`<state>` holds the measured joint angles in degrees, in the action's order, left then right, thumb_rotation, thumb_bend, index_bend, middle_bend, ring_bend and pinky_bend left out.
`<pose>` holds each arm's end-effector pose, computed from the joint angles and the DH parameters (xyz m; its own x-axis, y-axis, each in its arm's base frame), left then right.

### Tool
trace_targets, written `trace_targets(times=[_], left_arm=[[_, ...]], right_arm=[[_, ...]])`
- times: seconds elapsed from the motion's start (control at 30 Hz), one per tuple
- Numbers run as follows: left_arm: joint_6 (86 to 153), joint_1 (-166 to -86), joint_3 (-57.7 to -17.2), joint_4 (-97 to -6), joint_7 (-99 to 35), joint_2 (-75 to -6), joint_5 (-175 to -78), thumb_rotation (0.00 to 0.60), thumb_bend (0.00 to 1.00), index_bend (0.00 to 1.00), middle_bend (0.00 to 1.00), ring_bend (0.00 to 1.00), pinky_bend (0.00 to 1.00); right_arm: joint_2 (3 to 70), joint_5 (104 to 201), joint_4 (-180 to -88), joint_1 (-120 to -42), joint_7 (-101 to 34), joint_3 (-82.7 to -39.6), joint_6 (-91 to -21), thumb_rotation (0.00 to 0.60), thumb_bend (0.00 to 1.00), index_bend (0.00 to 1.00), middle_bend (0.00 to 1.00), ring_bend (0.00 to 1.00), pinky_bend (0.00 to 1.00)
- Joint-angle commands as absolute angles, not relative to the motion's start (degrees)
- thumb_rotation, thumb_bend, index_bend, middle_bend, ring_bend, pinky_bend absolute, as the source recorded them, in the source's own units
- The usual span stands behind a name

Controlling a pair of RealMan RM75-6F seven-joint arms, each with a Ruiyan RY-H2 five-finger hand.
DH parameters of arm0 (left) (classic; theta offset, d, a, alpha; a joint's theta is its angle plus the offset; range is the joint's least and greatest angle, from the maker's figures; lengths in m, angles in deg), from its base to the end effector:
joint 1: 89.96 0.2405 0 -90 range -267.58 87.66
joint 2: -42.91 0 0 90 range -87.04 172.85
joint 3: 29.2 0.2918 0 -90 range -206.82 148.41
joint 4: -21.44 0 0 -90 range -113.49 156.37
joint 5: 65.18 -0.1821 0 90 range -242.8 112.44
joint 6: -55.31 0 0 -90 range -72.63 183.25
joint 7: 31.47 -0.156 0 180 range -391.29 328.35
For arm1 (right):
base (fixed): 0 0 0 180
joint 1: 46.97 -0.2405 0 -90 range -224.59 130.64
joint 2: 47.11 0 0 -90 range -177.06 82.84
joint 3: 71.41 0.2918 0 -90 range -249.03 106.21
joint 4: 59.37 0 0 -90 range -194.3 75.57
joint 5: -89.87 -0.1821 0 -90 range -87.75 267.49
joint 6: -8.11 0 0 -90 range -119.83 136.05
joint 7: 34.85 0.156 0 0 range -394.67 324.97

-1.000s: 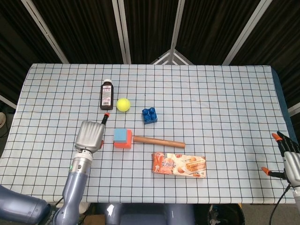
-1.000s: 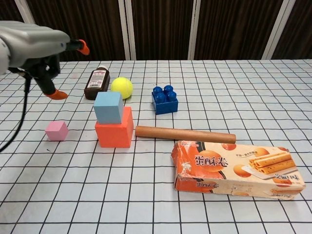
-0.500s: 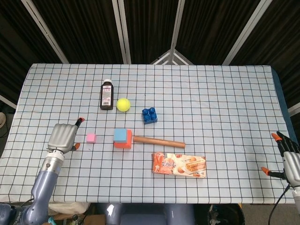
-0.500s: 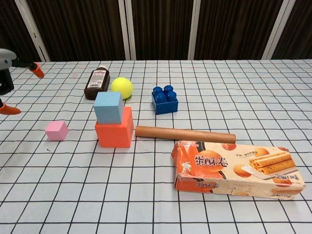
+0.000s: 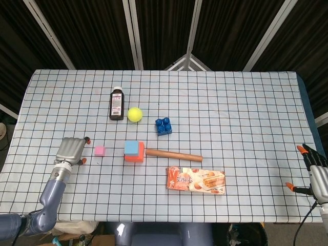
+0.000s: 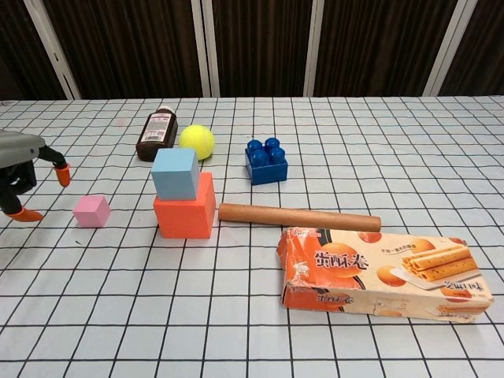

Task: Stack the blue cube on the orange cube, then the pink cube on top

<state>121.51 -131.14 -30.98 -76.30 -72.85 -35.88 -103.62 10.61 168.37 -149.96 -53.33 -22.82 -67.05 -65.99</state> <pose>-0.2465 0.3441 0.0622 0.6153 0.3703 0.6959 0.7699 -0.0923 -0.6315 -0.3635 -0.2052 0.2307 0.2972 -0.1169 0.9476 -0.9413 0.1308 0.3113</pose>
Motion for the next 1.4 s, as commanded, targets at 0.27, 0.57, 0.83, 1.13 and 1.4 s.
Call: trace_targets(times=[0.27,0.57,0.83,1.13,1.4], left_arm=[[120.7,-131.9,-32.1,-73.7,-73.8,-38.6,-103.3,0.6,0.28,0.33,0.88,0.85,0.9],[119.8,-132.5,-32.7,-72.3,-74.4,-40.2,-103.0,0.6,0.32,0.35,0.88,0.85,0.9],[119.2,-132.8,-33.2,-70.5,-74.3,-41.8,-103.1,0.6,0.32,0.35,0.88,0.85,0.9],[118.9,-133.1,-33.2,-70.3,-74.9,-42.6,-103.1,0.6,0.32,0.36,0.88,0.85,0.9],[118.9,-133.1,-33.3,-70.1,-75.1,-43.1,-103.3,0.6,0.32,0.38,0.88,0.85,0.9]], right_arm=[[10.6,168.3,-149.9,-53.3,-22.8,-67.0,-65.9,0.6,0.13,0.0,0.01,0.03,0.1],[10.6,168.2,-150.2,-53.4,-23.2,-67.1,-65.6,0.6,0.13,0.0,0.01,0.03,0.1],[10.6,168.0,-150.0,-53.5,-23.2,-67.1,-65.4,0.6,0.13,0.0,0.01,0.03,0.1],[10.5,167.9,-150.2,-53.5,-23.3,-67.1,-65.2,0.6,0.13,0.0,0.01,0.03,0.1],[10.5,167.8,-150.1,-53.6,-23.1,-67.1,-65.1,0.6,0.13,0.0,0.01,0.03,0.1]])
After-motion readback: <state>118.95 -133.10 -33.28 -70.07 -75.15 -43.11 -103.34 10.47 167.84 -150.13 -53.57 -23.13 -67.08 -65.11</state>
